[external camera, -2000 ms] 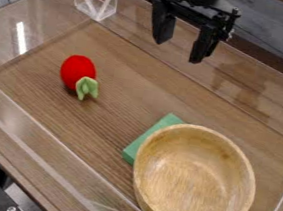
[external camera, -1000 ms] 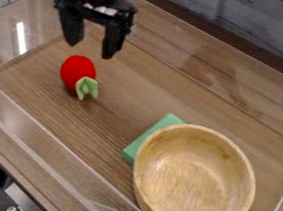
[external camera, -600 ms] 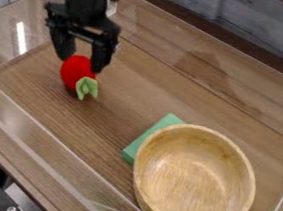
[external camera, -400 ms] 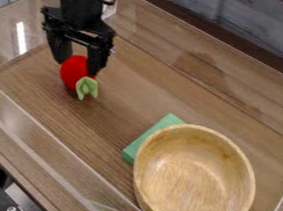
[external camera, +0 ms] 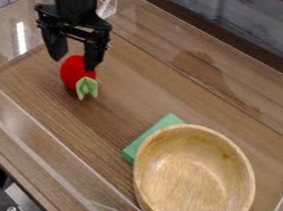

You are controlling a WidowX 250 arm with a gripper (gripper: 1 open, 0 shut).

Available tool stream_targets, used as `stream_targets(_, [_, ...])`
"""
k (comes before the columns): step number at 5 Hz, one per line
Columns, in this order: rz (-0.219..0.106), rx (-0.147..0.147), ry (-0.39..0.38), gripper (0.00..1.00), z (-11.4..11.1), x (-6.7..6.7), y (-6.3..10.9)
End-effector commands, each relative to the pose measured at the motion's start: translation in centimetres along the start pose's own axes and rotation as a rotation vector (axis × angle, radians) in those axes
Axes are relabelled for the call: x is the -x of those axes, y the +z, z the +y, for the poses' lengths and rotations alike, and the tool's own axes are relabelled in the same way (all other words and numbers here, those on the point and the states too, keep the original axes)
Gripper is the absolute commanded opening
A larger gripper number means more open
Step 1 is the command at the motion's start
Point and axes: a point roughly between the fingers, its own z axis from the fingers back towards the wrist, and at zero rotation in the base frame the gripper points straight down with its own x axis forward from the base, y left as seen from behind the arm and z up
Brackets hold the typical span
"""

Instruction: Move the red fruit to the right

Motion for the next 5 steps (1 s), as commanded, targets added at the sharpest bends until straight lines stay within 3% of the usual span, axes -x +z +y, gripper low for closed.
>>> stream_targets(1, [-0.052, -0.009, 0.082, 1.0, 0.5, -1.3, 0.2])
stream_targets(3, [-0.065, -0.002, 0.089, 1.0, 1.3, -2.8, 2.0])
stream_targets(5, [-0.06, -0.001, 0.062, 1.0, -0.5, -3.6, -1.4])
